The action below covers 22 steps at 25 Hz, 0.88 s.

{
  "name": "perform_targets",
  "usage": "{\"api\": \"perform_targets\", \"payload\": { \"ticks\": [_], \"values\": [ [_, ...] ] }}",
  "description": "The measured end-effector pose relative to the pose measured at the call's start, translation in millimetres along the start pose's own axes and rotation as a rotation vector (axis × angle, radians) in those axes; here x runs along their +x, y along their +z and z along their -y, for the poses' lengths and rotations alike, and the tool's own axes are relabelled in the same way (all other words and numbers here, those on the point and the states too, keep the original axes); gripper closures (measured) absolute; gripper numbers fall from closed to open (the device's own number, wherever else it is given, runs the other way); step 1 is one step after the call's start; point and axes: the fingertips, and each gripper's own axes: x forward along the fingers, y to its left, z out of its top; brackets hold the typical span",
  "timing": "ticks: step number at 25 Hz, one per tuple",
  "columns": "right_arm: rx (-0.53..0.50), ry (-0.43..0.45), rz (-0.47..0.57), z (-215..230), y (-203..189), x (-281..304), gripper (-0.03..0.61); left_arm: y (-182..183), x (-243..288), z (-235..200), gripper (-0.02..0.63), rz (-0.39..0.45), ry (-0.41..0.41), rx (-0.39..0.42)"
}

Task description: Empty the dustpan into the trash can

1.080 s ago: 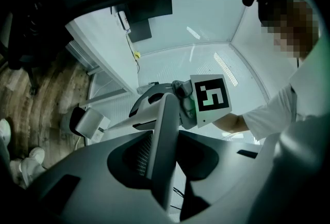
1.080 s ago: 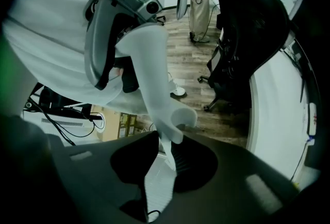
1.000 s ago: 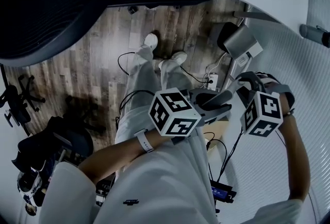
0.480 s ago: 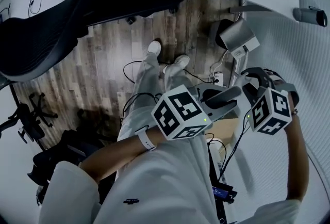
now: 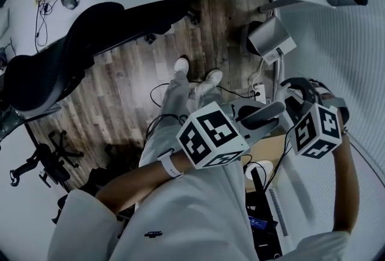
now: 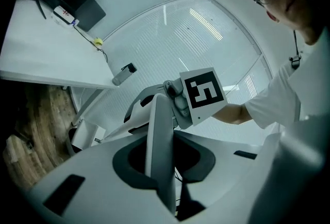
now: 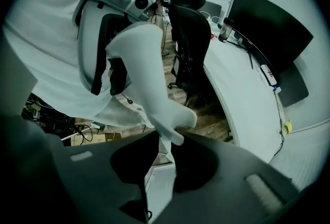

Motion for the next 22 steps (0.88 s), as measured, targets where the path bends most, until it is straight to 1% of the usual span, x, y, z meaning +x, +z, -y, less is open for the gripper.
{"api": "perform_targets", "payload": {
  "ticks": [5, 12, 17, 22],
  "values": [
    [0.06, -0.049, 0.035, 2.3, -9.0, -13.2, 0.494, 10.4, 9.8, 11.6, 0.557, -0.037, -0.018, 0.047],
    [0.148, -0.101, 0.07, -3.7, -24.0, -28.6, 0.494, 14.8, 23.6, 29.4, 0.557, -0.105, -0.04, 0.117],
    [0.248, -0.144, 0.108, -9.5, -27.6, -42.5, 0.494, 18.6, 26.0, 45.5, 0.555, -0.148, -0.065, 0.156],
    [0.296, -0.179, 0.13, -18.1, -26.9, -51.5, 0.494, 16.2, 23.2, 57.1, 0.555, -0.201, -0.081, 0.189]
  ]
}}
